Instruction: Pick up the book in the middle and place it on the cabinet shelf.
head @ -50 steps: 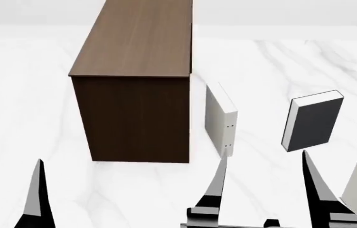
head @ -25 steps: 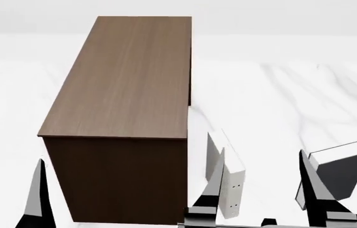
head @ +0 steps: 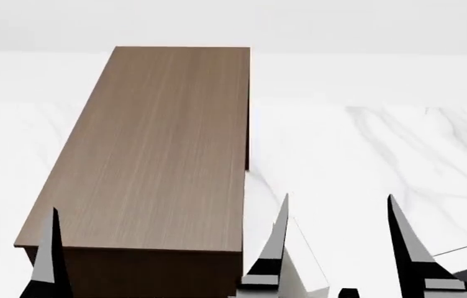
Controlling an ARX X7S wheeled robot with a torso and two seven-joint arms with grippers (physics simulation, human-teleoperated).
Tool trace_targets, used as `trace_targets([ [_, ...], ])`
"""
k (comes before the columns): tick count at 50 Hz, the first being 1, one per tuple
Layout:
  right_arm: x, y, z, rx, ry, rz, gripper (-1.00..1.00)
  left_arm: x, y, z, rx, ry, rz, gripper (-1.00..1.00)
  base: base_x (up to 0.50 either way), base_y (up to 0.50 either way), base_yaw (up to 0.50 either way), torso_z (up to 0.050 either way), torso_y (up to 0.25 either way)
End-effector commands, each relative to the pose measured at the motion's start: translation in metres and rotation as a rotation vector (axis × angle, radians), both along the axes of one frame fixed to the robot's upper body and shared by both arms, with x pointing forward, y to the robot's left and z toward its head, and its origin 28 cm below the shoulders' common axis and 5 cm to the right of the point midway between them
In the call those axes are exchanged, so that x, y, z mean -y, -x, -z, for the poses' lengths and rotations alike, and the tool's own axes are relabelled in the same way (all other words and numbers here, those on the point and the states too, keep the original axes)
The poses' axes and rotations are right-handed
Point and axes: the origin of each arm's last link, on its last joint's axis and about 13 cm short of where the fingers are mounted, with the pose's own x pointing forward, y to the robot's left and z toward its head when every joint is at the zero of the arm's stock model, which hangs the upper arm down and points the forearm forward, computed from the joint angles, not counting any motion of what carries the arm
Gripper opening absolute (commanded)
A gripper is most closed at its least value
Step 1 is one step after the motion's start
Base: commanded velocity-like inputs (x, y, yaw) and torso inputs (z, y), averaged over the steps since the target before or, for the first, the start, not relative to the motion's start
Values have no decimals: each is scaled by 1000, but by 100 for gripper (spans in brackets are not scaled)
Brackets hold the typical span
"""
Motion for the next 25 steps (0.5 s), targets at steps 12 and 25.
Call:
trace_targets([
  [12, 1, 3, -2, 40, -52, -27, 100, 0, 0, 0, 1, 3, 0, 100, -50, 1, -337, 0, 0],
  [25, 1, 3, -1, 38, -57, -28, 100, 0, 0, 0, 1, 7, 4, 100, -73, 6, -500, 0, 0],
])
